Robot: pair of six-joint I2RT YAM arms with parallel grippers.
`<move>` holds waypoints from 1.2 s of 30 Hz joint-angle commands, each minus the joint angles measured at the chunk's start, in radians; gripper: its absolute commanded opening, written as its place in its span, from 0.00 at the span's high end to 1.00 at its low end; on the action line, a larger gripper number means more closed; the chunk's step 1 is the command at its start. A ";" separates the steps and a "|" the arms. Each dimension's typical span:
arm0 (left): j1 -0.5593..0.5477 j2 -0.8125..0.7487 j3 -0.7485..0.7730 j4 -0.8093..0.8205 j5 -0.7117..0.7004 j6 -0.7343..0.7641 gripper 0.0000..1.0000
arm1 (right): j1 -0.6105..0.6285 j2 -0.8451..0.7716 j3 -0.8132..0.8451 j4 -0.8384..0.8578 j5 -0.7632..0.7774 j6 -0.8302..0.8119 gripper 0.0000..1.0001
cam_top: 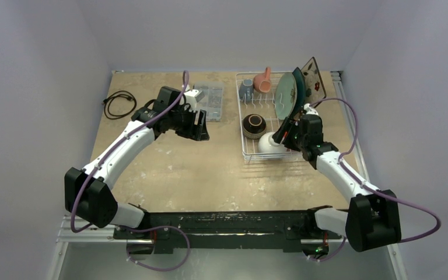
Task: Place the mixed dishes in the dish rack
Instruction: Adjust the bowl in the dish rack.
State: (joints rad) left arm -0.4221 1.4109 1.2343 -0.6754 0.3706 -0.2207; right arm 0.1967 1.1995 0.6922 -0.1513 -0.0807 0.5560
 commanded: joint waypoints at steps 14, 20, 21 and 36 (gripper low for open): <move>-0.004 0.007 0.041 0.015 0.014 0.010 0.36 | 0.133 -0.043 0.135 -0.118 -0.008 -0.065 0.40; -0.004 0.010 0.040 0.012 0.004 0.015 0.35 | 0.136 0.102 0.092 -0.101 0.067 -0.055 0.49; -0.004 0.010 0.040 0.012 0.004 0.015 0.35 | 0.136 0.111 0.081 -0.104 0.091 -0.058 0.49; -0.004 0.017 0.042 0.014 0.017 0.010 0.35 | 0.012 -0.039 0.120 -0.198 0.424 0.013 0.40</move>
State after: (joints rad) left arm -0.4221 1.4311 1.2377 -0.6754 0.3714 -0.2207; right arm 0.3050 1.2041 0.8055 -0.3138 0.2306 0.5251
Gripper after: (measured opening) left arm 0.647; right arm 0.558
